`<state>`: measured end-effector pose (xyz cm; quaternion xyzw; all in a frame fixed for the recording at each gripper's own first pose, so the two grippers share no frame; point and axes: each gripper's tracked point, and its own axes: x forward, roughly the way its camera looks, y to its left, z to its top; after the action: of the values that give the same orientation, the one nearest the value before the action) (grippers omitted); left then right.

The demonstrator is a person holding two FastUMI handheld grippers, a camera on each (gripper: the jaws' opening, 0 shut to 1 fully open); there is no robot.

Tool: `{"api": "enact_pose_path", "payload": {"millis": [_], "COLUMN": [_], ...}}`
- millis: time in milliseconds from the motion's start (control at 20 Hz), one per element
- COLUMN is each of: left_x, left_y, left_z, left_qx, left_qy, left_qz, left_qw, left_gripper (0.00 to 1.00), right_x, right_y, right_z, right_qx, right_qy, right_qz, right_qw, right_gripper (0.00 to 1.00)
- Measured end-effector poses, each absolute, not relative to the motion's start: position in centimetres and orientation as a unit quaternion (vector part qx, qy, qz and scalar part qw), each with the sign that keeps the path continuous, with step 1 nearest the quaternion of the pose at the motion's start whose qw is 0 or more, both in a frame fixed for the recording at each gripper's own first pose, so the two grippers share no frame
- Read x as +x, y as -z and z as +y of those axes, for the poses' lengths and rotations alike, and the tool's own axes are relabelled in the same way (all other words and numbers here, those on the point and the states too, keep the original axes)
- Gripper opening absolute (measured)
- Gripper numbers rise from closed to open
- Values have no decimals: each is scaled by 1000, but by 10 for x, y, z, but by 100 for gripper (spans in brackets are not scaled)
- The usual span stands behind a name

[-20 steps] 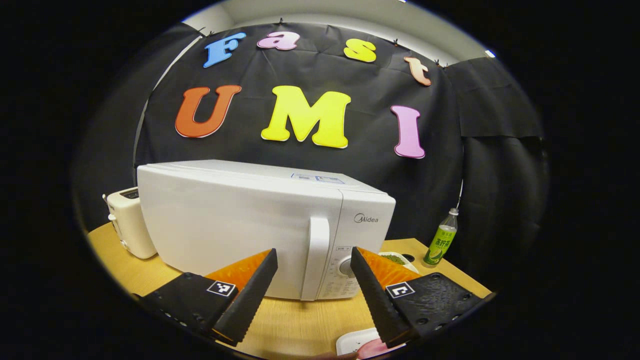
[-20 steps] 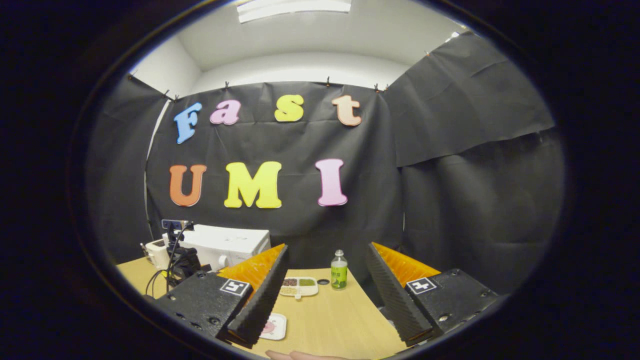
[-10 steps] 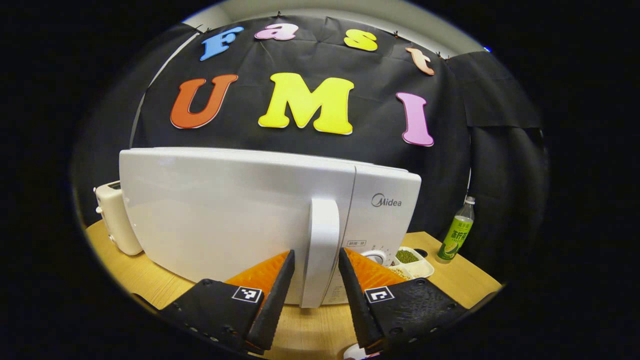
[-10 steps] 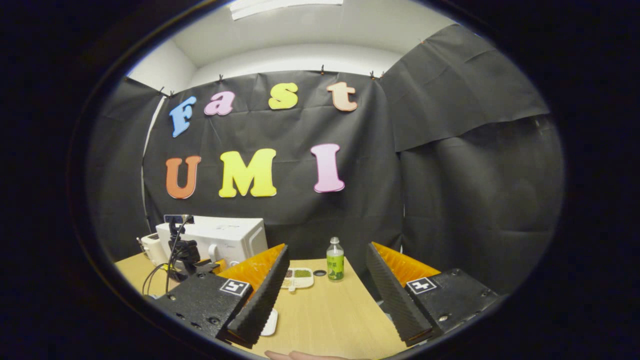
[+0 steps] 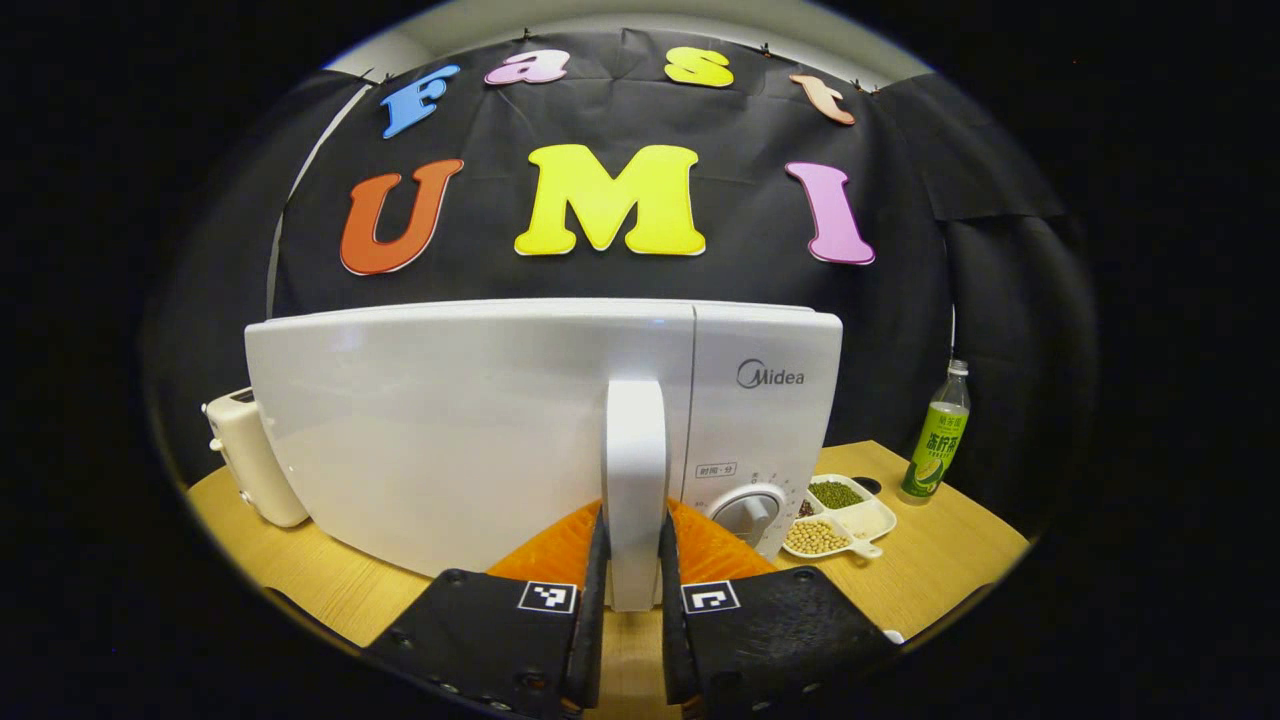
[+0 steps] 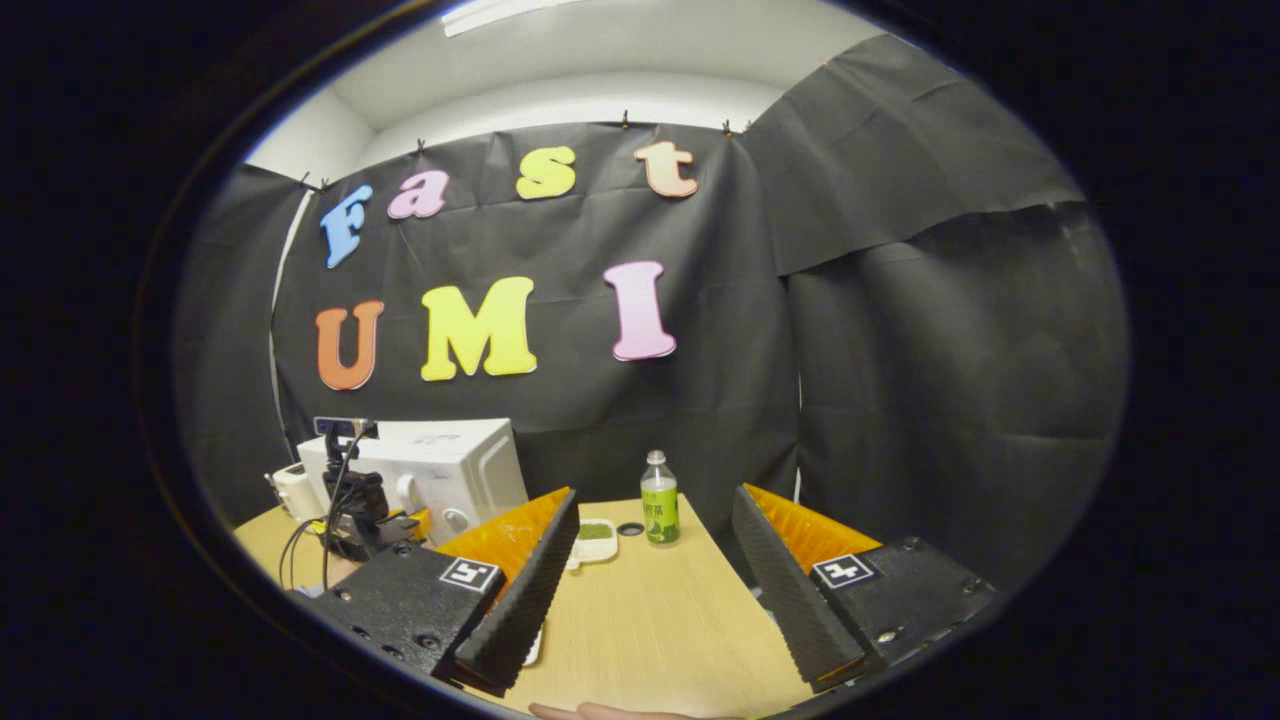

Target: Open the microwave oven with the left hand, put the food in, and close the microwave oven.

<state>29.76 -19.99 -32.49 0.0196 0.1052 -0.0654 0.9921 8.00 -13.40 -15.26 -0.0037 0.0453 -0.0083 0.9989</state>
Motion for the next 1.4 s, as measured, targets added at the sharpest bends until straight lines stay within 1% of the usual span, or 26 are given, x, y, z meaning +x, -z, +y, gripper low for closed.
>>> {"api": "enact_pose_path", "payload": {"millis": [50,100,300,400,450,500,750,950,1100,1400], "left_x": [303,299,293,290,289,288,275,238,203,132], "left_y": [328,325,325,320,320,319,322,318,319,314], "left_z": [-203,-202,-204,-202,-202,-203,-200,-188,-172,-116], "left_qx": [14,19,17,35,37,22,7,18,14,22], "left_qy": [65,64,80,88,90,91,104,113,131,152], "left_qz": [102,103,105,85,87,79,104,88,85,71], "left_qw": [993,992,991,992,991,992,989,990,988,986], "left_gripper": [24,7,6,7,7,7,7,7,7,6], "right_x": [81,82,83,84,85,86,85,82,76,46], "right_y": [154,154,155,156,158,159,167,176,180,181], "right_z": [-132,-130,-126,-124,-123,-123,-118,-122,-120,-100], "right_qx": [-3,-3,-7,-5,-3,-1,3,-4,-5,-14], "right_qy": [6,4,-1,-2,-2,-2,-5,2,5,-1], "right_qz": [46,46,42,40,41,43,47,56,68,72], "right_qw": [999,999,999,999,999,999,999,998,998,997], "right_gripper": [99,99,99,99,99,99,99,99,99,99]}}
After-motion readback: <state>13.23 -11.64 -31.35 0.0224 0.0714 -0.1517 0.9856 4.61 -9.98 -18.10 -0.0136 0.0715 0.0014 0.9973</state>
